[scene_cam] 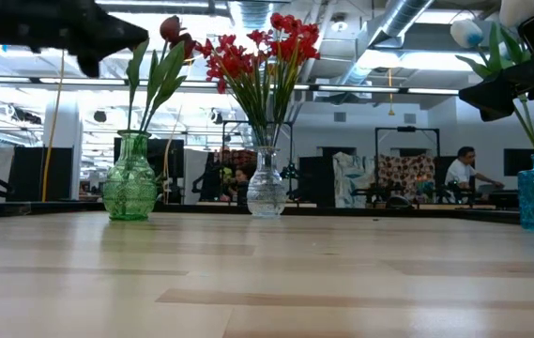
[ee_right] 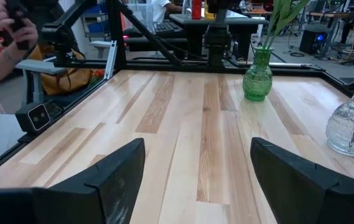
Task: Sort flowers into vase by color
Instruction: Return to Home Position
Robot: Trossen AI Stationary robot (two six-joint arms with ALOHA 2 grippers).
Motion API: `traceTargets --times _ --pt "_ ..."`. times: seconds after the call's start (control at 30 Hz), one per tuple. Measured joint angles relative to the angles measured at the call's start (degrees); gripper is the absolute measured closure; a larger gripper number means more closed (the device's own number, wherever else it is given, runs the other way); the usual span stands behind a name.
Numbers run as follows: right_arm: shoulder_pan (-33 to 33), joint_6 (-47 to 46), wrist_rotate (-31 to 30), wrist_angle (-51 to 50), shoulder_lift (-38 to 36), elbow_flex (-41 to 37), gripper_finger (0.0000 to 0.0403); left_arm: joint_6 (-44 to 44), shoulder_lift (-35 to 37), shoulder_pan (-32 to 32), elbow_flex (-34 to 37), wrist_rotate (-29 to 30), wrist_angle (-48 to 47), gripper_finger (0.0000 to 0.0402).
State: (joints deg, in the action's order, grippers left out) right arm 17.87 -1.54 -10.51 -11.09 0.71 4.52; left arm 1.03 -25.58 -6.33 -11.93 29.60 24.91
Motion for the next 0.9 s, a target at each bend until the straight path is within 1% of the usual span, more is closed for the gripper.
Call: traceTargets --times 0.1,0.17,0.37,0.53,0.9 --pt "0.0 0.0 0.0 0.0 0.0 0.0 0.0085 0.2 5.8 0.0 1.2 2.6 -4.3 0.0401" --pt "0.0 0.0 0.0 0.0 0.0 0.0 0.0085 0.3 9.4 0.0 1.5 3.3 -7.4 0.0401" --pt "0.0 0.0 0.0 0.0 0.0 0.0 0.0085 0.3 19.1 0.0 1.8 3.4 -16.8 0.0401" --pt "0.0 0.0 0.0 0.0 0.0 0.0 0.0085 0.0 25.6 0.0 1.8 2.3 -24.3 0.0401" --pt "0.0 0.0 0.0 0.0 0.0 0.0 0.0085 -1.0 25.5 0.0 1.6 2.1 -29.9 0.0401"
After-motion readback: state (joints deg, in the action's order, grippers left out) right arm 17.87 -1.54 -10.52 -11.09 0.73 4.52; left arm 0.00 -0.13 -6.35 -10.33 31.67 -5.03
